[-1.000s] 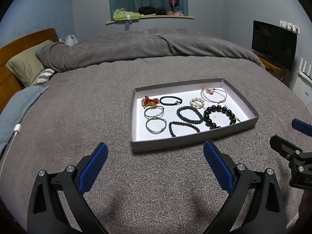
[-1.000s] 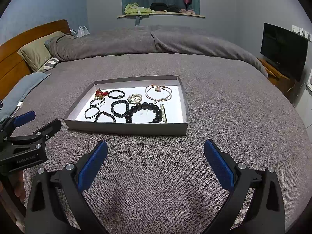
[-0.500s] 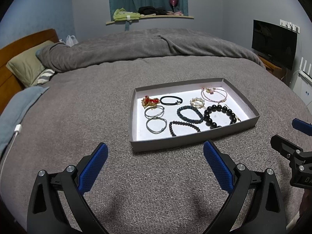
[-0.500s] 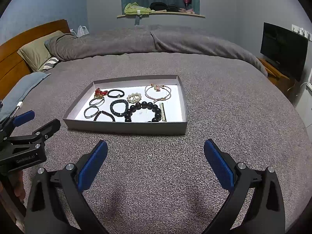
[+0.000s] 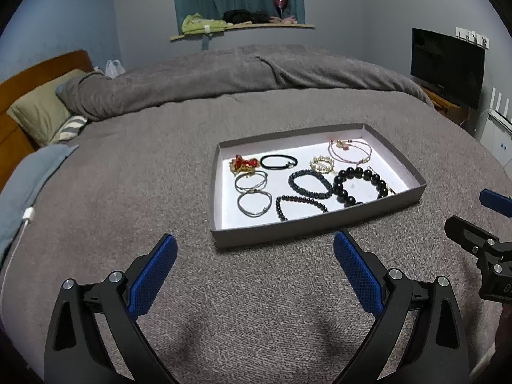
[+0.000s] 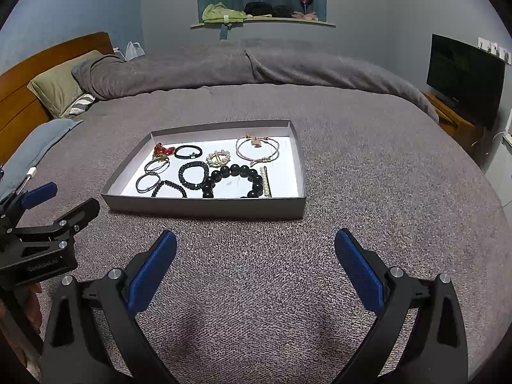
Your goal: Organize jewelry
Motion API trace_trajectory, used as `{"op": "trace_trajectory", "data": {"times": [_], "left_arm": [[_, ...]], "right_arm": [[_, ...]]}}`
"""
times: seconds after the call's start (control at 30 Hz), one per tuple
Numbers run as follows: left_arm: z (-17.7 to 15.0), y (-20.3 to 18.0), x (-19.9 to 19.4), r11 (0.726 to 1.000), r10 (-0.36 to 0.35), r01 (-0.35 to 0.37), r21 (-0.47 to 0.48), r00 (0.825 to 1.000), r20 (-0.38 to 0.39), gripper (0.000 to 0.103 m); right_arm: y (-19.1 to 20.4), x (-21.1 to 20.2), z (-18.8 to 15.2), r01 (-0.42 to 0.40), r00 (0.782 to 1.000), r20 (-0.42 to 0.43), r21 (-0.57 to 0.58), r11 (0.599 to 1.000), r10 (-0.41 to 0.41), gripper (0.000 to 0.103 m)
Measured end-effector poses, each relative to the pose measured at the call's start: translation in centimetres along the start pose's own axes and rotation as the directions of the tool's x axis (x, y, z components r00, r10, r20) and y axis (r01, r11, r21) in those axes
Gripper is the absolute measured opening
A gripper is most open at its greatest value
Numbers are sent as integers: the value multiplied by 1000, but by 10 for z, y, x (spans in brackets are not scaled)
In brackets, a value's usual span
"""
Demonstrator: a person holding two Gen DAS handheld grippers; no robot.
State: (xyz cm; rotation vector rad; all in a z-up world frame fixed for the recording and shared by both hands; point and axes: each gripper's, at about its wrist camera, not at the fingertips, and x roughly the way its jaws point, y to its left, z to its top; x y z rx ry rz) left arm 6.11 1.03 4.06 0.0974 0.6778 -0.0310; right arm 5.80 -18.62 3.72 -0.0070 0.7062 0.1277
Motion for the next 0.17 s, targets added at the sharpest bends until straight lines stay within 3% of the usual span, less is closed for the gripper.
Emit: {"op": "trace_trajectory", "data": {"times": [0.17], "left_arm": [[-2, 3, 5, 1000, 3, -3, -4, 1000, -14, 97]], "right_arm": [[-8, 6, -2, 0, 1000, -16, 20, 1000, 1, 98]]}}
